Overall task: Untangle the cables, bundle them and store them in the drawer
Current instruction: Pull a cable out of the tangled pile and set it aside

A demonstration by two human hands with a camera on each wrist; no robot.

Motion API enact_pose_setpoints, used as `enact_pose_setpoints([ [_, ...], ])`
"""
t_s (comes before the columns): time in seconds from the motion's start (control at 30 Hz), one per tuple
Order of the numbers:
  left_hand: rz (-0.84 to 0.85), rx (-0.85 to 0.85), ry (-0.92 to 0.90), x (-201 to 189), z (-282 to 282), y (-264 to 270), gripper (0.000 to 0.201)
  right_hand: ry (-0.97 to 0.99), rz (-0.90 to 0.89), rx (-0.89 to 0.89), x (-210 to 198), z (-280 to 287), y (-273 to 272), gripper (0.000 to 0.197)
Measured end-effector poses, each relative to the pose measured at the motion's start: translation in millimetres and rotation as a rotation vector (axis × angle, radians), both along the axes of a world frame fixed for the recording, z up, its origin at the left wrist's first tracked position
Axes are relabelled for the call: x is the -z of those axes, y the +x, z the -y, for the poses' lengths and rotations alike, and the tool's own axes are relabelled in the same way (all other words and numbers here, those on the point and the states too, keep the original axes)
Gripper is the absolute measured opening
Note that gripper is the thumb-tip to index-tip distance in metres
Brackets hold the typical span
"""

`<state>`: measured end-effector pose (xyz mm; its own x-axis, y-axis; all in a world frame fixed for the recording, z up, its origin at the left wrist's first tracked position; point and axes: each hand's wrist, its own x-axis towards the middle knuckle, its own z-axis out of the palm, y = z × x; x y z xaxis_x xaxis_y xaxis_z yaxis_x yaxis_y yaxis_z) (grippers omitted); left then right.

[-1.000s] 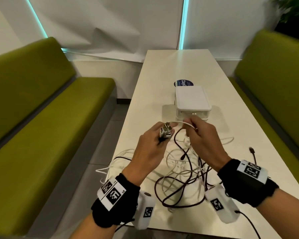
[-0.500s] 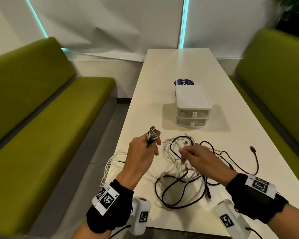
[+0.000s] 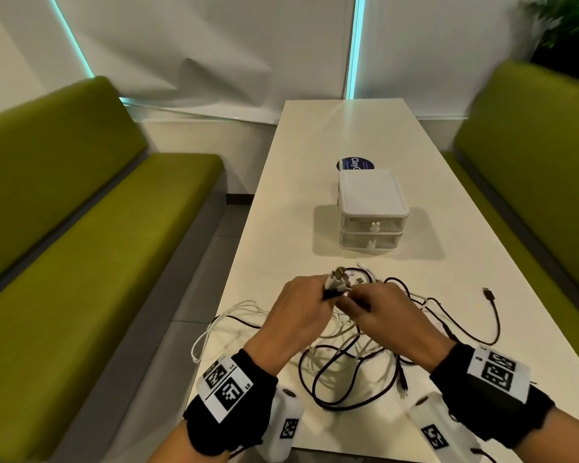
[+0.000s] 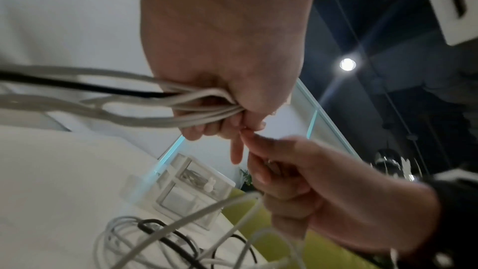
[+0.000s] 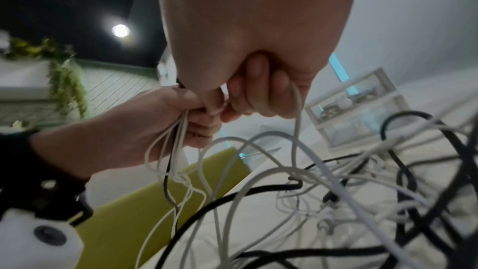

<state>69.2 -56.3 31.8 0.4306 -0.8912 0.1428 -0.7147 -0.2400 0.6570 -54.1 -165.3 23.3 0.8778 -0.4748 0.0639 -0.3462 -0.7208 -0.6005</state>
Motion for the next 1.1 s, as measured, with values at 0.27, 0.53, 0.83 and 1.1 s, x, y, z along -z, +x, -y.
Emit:
enact_pose_setpoints([
  [0.27, -0.588, -0.23, -0.652, -32, -7, 24, 0.033, 0.436, 0.012, -0.068, 10, 3, -7, 0.066],
  [0.53, -0.296, -0.427, -0.344, -18, -16, 56, 0.025, 0.009, -0.13, 0.001, 20, 13, -6, 0.068],
  [0.83, 0.051, 0.049, -0.195, -2, -1, 5, 0.059, -0.38, -0.279, 0.024, 3, -1, 6, 0.049],
  [1.1, 0.425, 0.191, 0.074, 10, 2, -2, 0.019, -0.278, -0.201, 0.003, 4, -1, -5, 0.043],
])
